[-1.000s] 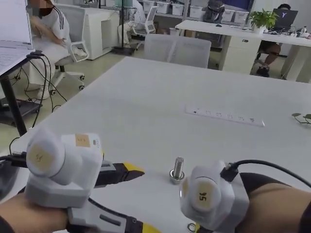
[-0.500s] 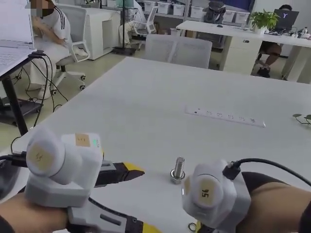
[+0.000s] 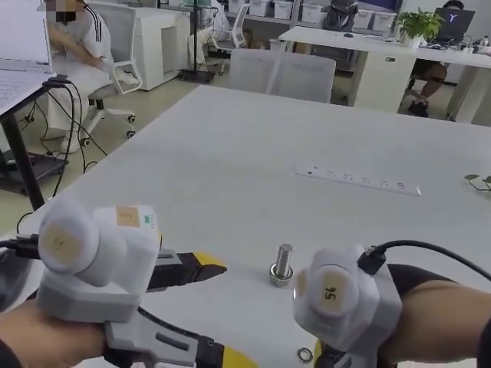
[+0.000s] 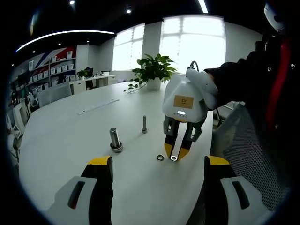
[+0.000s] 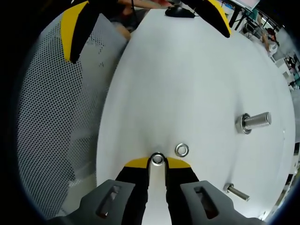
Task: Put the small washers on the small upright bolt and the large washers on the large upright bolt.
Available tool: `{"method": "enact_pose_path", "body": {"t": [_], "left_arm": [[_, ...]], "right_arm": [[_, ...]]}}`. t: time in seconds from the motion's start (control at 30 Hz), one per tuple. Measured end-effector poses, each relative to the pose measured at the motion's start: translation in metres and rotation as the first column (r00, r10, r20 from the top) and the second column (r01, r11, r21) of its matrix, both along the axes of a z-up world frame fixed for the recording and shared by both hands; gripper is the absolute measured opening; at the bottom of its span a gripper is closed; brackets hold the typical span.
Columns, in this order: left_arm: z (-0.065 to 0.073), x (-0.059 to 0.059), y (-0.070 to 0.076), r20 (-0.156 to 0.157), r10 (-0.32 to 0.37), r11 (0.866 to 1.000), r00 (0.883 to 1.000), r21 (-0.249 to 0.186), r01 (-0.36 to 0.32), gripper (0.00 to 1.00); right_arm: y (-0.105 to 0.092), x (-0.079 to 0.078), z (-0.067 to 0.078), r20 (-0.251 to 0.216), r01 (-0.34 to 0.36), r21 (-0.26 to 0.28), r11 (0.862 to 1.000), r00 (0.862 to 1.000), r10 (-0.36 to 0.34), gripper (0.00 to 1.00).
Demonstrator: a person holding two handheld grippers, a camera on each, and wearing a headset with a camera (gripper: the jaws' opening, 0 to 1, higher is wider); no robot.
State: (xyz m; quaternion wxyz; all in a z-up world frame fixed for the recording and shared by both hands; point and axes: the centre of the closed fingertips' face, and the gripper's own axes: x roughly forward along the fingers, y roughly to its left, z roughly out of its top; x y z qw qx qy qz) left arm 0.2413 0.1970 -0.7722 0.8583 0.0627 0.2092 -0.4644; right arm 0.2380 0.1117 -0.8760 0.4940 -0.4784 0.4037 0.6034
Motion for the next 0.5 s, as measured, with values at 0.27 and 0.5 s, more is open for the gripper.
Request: {"method": "enact_pose_path", "body": {"t": [0.27,0.5], "left_arm": [[-0.001,0.000,-0.001,-0.005,-0.002,1.000,1.000,0.005,0.002,0.79],[-0.001,0.001,0.000,-0.007,-0.003,1.000,1.000,0.006,0.003,0.79]], "right_arm": [[-0.019,0.009,0.002,0.004,0.030,-0.021,0.999,1.000,-0.030,0.13],[-0.034,0.020,0.004,0.014,0.070,-0.026,0.997,0.997,-0.069,0.13]]}}
